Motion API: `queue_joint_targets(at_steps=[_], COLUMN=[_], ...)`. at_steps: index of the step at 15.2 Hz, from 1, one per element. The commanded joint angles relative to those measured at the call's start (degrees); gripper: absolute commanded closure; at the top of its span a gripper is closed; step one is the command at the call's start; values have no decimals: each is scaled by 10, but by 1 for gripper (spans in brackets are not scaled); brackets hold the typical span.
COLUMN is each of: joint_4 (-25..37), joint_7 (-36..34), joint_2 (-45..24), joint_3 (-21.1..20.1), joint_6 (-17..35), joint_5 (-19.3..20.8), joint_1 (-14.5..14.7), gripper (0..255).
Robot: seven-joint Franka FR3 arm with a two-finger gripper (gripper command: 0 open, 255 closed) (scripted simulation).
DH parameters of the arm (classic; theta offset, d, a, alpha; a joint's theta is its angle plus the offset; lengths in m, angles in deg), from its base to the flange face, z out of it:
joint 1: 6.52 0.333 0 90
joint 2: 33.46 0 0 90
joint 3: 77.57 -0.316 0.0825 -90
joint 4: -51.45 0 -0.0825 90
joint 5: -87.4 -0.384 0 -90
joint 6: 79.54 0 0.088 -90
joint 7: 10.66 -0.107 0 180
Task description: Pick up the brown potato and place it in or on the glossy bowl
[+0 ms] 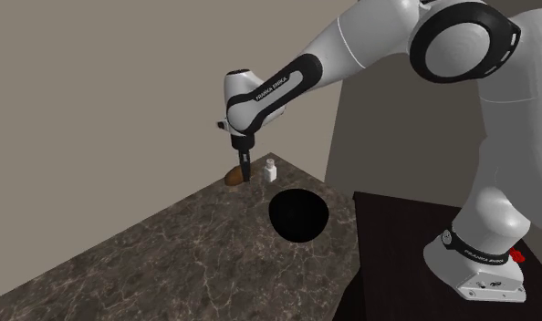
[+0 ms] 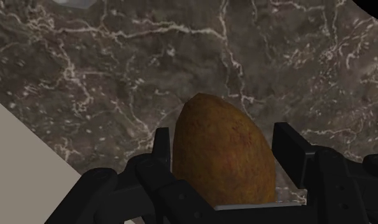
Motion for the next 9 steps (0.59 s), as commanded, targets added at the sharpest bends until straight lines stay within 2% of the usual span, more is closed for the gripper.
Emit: queue_joint_targets(at_steps=[1,9], joint_4=[5,21], joint_7=[-2,-9], joint_2=[8,39], joint_3=[1,5], joint_6=[-13,-59], joint_5=[2,10], joint_1=[1,3], gripper=[255,255])
